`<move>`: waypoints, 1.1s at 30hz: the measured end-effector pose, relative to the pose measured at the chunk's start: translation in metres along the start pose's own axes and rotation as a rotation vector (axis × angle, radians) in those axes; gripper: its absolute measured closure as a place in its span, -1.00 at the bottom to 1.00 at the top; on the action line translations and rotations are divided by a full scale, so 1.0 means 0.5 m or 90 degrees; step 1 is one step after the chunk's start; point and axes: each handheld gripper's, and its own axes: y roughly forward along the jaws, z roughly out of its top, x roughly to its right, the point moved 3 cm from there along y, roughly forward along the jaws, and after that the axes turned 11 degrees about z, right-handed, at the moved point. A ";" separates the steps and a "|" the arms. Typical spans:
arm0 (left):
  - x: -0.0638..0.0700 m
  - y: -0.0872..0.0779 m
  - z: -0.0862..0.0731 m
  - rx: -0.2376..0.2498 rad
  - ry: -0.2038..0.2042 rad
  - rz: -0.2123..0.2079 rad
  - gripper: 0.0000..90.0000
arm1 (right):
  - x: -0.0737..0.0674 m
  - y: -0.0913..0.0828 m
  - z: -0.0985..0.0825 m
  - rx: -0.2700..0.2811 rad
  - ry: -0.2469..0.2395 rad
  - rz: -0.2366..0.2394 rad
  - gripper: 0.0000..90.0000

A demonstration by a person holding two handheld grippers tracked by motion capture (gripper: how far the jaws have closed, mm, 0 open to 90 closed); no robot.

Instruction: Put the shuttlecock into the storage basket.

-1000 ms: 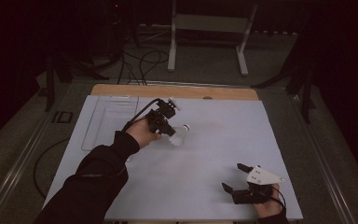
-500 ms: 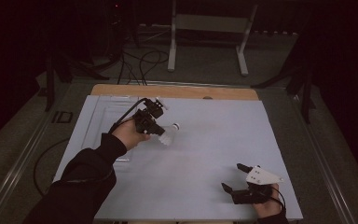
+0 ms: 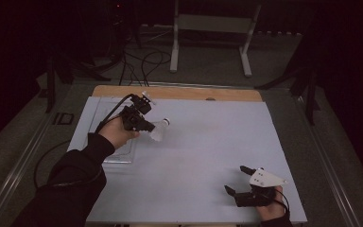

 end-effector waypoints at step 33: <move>-0.132 -0.037 -0.062 0.003 -0.106 0.062 1.00 | 0.001 0.002 -0.001 -0.003 0.003 0.000 -0.79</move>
